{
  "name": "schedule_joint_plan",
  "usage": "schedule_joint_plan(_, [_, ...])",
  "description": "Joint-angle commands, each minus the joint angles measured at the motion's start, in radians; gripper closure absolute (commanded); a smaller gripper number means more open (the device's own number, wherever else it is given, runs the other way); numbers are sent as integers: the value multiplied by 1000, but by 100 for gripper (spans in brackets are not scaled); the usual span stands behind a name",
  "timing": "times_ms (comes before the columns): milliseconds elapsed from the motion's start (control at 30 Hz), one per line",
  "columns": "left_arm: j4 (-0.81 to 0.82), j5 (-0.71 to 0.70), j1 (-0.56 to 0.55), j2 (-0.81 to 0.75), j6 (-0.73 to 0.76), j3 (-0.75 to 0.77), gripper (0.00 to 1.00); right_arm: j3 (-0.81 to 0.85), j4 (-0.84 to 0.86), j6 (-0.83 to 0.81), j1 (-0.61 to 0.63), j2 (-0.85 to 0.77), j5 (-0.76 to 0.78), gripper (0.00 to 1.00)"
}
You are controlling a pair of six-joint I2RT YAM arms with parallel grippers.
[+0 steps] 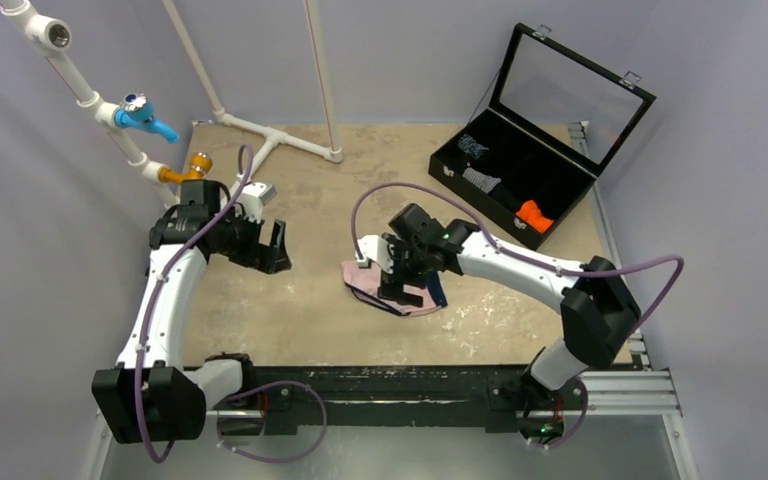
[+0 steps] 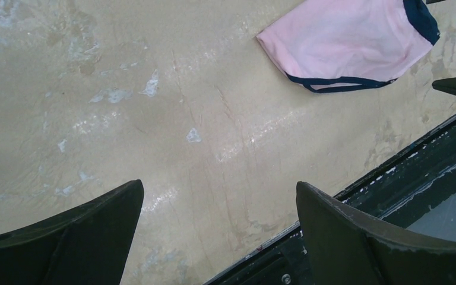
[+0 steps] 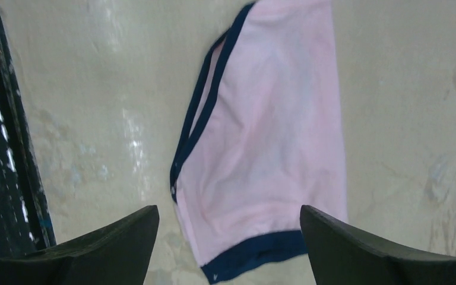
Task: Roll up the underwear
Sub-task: Fold the underwear at the center of the board.
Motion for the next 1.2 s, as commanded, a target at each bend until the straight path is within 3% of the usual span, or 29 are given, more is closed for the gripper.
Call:
schedule_joint_plan(0, [40, 68, 6, 29, -10, 28, 0, -124, 34, -45, 0, -69, 128, 13])
schedule_joint_plan(233, [49, 92, 5, 57, -23, 37, 3, -275, 131, -32, 0, -110, 186, 19])
schedule_joint_plan(733, [34, 101, 4, 98, -16, 46, 7, -347, 206, 2, 12, -63, 178, 39])
schedule_joint_plan(1033, [26, 94, 5, 104, -8, 50, 7, -375, 218, 21, 23, -44, 202, 41])
schedule_joint_plan(1167, [23, 91, 4, 104, -2, 50, 8, -360, 214, 28, 23, -17, 211, 60])
